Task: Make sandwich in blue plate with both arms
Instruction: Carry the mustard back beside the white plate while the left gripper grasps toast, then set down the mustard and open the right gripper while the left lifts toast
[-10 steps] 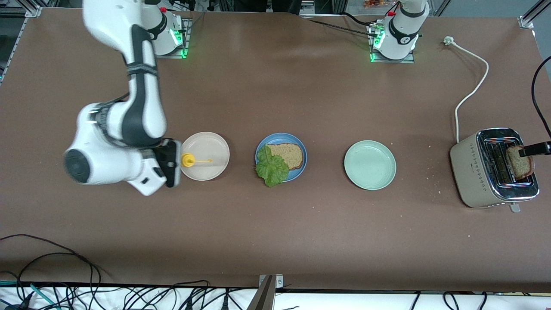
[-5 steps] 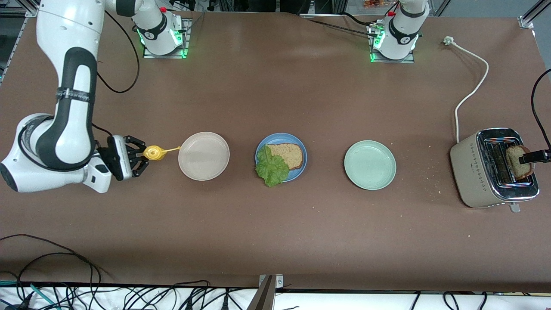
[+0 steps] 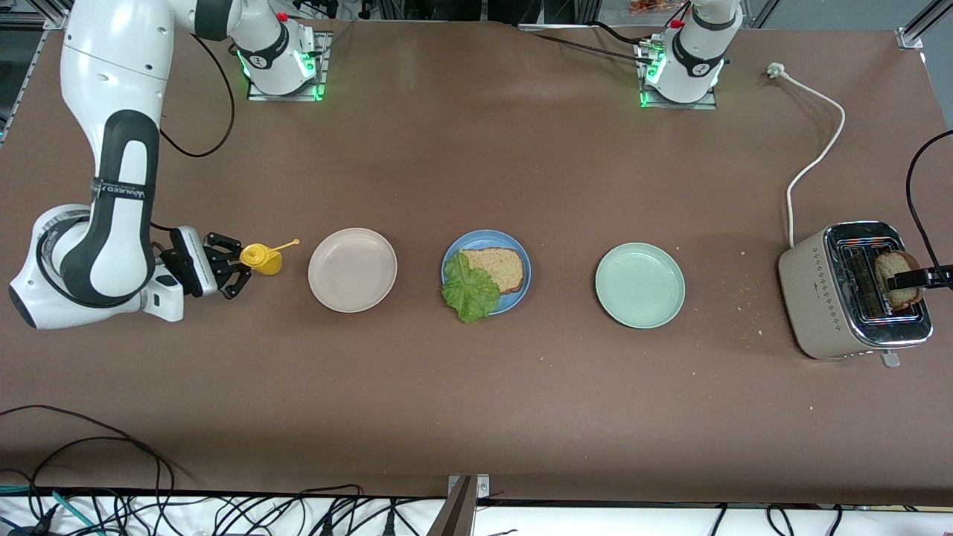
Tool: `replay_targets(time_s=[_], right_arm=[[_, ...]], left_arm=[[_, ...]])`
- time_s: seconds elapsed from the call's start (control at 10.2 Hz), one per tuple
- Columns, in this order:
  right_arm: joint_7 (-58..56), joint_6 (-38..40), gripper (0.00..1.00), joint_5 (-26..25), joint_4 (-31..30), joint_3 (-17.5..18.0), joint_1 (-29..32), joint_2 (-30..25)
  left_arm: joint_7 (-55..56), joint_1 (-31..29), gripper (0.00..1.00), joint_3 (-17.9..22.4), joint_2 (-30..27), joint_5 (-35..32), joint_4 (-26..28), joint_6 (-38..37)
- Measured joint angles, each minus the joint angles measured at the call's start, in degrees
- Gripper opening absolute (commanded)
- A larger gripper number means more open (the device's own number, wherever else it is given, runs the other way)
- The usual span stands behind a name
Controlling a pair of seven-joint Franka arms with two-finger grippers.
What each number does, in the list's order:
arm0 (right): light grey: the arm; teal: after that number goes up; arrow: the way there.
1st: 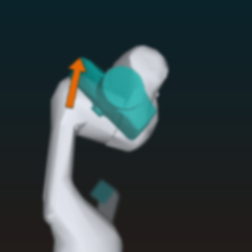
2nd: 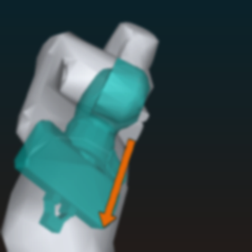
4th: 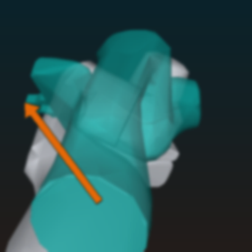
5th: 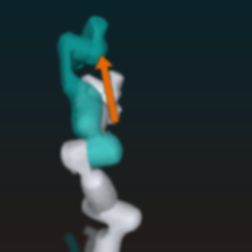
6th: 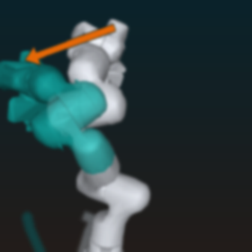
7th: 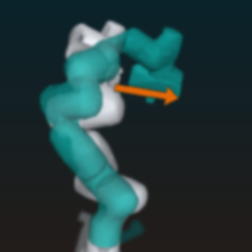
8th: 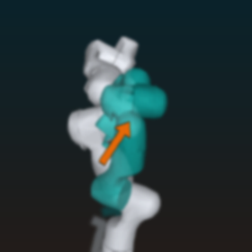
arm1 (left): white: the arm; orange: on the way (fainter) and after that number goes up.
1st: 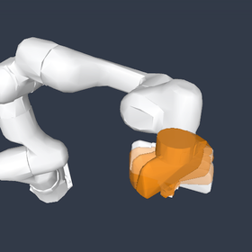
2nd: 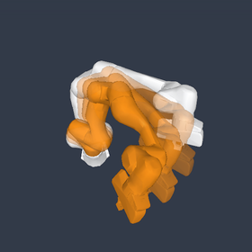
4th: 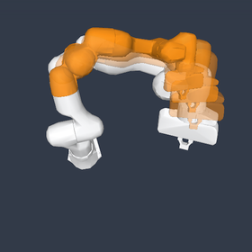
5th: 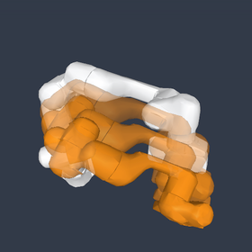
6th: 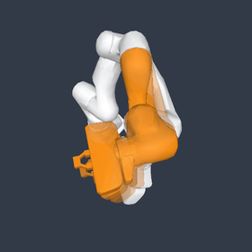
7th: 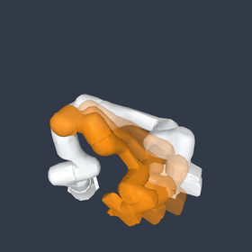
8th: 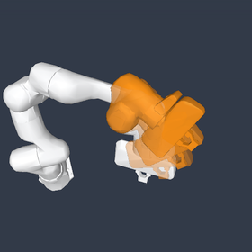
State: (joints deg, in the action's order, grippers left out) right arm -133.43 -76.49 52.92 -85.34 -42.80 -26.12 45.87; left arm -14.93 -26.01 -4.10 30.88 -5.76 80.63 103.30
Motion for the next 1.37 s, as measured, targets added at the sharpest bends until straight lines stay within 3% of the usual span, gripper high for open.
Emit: replay_targets(time_s=[0.1,0.29,0.59,0.69,0.79,0.88,1.37], right_arm=[[-2.5,0.0,0.05,0.0,-0.9,0.0,0.5,0.5],[-6.8,0.0,0.05,0.3,-2.1,0.5,1.6,1.6],[-10.6,-0.1,0.07,1.5,-2.3,5.3,5.7,2.6],[-11.9,-0.1,0.17,2.1,-2.3,6.5,6.9,3.1],[-12.8,-0.1,0.72,2.5,-2.3,6.9,7.5,3.7],[-13.1,0.0,1.00,3.1,-2.3,6.9,7.8,4.1],[-14.3,0.0,1.00,5.3,-2.3,7.1,9.2,4.7]], left_arm=[[0.0,0.0,0.00,0.0,0.1,0.0,0.0,0.0],[0.0,0.0,0.00,0.0,0.0,0.0,-0.3,0.0],[0.0,-0.2,0.00,0.0,0.0,0.0,-0.3,-0.3],[0.0,-0.2,0.00,0.0,0.0,0.0,-0.4,-0.6],[0.0,-0.3,0.00,0.0,0.0,0.0,-0.5,-1.0],[0.0,-0.3,0.00,0.0,-0.3,0.0,-0.9,-1.7],[-2.1,-0.4,0.00,-1.4,-11.1,0.0,-2.7,-11.9]])
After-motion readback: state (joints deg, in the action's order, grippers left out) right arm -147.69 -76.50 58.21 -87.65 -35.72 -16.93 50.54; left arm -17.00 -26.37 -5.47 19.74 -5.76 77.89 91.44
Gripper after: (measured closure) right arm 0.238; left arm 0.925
